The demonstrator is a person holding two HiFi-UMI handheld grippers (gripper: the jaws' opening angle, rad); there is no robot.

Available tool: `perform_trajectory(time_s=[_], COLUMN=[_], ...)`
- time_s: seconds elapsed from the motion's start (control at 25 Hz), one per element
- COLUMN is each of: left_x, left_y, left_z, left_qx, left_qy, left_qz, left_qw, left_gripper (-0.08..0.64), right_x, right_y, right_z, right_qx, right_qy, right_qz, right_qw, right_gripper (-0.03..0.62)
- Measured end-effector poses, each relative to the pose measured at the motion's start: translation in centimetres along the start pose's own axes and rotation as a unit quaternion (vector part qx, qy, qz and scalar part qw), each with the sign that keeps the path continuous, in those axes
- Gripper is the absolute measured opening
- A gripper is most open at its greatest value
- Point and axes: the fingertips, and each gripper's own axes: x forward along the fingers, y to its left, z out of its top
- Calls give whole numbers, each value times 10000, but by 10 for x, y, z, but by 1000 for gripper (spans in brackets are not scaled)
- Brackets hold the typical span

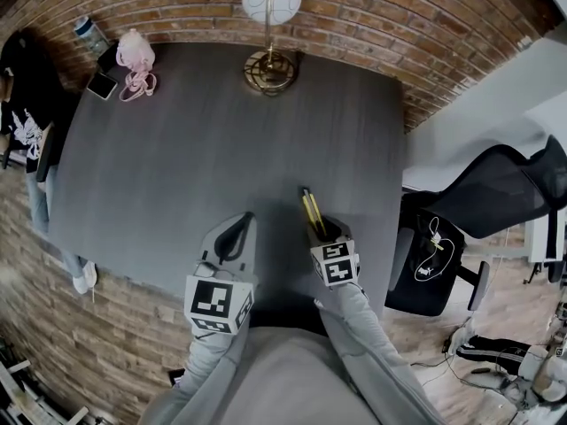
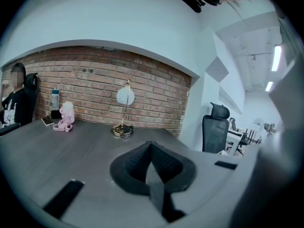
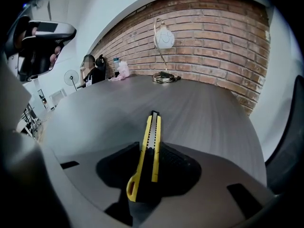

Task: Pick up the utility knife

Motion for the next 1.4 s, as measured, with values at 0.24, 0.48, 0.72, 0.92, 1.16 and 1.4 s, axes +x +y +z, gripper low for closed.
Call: perform_trajectory(time_s=[0.24,0.48,0.72,0.92,1.16,1.4], left_x=[-3,-6,-8,-7,-9,-6], left_y=[3,5,5,-1,-6,-16], left_z=[4,10,15,23,36,48], left_qx=[-4,30,101,181,311,424], left_qy=[-50,-111,-149,-210,-331,-446], left_qz=[48,65,48,-45,-122,-280], left_qw=[10000,9999,9998,9996,9989,9977], left_gripper=[18,20,19,19,20,19], right_x=[-1,-9,-26,-48,-80,-123], right_y=[-4,-4,-5,-11,-12,-12], right_z=[-1,6,23,46,84,121], right_qx=[157,163,207,251,224,170], right_qy=[31,-120,-438,-831,-1467,-2155], right_qz=[13,16,-5,-74,-157,-272], right_qw=[9999,9998,9988,9962,9888,9760], right_gripper=[134,132,132,132,132,132])
